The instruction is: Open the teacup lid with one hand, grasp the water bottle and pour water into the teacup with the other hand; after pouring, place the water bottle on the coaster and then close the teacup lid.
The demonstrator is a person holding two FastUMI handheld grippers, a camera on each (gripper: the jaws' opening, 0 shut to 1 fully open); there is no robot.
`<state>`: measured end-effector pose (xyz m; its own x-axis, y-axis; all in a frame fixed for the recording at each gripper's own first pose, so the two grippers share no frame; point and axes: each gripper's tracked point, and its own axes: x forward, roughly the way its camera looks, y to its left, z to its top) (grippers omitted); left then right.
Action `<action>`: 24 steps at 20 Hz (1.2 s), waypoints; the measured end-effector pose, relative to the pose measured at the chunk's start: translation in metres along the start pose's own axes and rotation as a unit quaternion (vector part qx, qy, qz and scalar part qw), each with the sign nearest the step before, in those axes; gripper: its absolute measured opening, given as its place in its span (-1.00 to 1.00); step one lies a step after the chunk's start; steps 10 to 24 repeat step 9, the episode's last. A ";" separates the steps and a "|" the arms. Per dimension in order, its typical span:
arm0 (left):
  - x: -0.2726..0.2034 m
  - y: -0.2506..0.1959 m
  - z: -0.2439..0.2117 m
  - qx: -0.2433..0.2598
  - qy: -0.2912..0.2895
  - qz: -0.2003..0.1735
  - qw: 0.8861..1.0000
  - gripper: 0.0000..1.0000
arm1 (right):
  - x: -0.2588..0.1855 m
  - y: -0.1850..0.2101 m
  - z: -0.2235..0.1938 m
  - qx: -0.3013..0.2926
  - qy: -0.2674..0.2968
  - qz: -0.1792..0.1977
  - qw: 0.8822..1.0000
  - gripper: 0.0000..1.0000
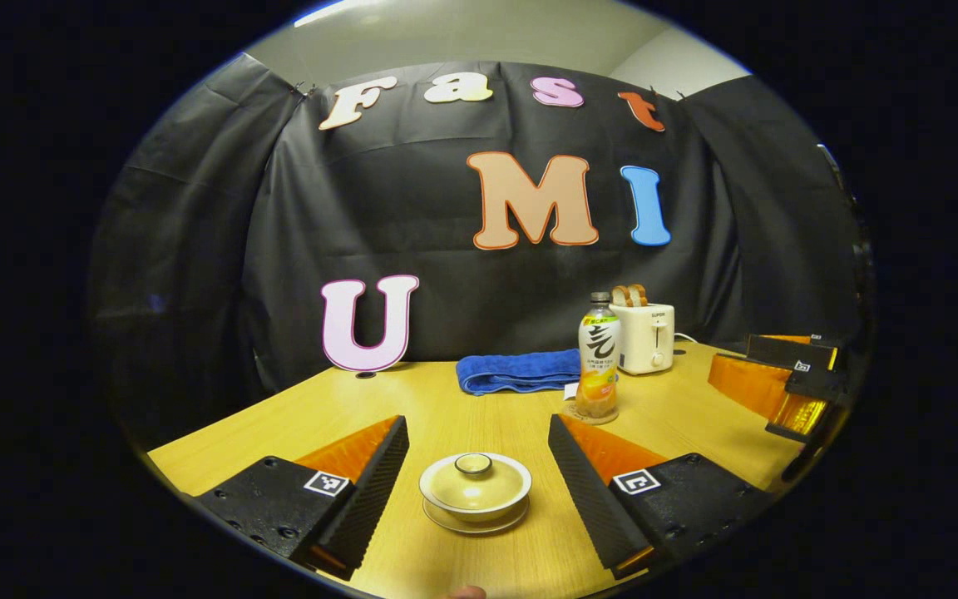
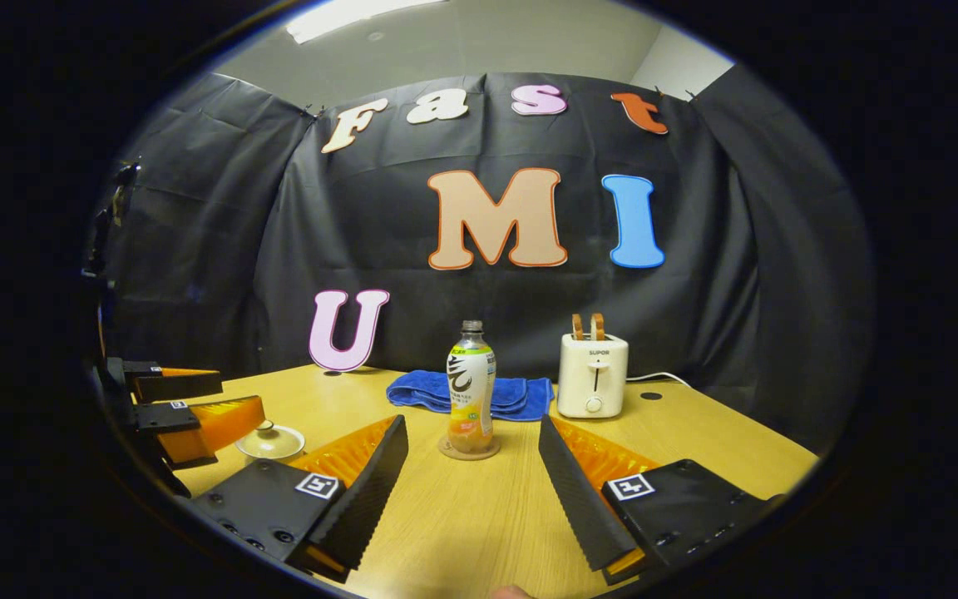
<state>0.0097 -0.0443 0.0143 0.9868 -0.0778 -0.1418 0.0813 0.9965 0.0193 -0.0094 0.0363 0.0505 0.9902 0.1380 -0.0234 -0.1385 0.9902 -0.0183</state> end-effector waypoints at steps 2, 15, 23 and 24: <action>-0.005 -0.001 -0.001 -0.001 -0.002 0.000 1.000 0.96 | -0.011 -0.002 0.000 0.006 -0.001 -0.008 1.000 0.99; -0.010 0.002 -0.007 -0.014 0.000 0.001 1.000 0.97 | -0.021 -0.013 -0.014 0.009 0.007 -0.030 0.999 0.92; -0.010 0.002 -0.007 -0.014 0.000 0.001 1.000 0.97 | -0.021 -0.013 -0.014 0.009 0.007 -0.030 0.999 0.92; -0.010 0.002 -0.007 -0.014 0.000 0.001 1.000 0.97 | -0.021 -0.013 -0.014 0.009 0.007 -0.030 0.999 0.92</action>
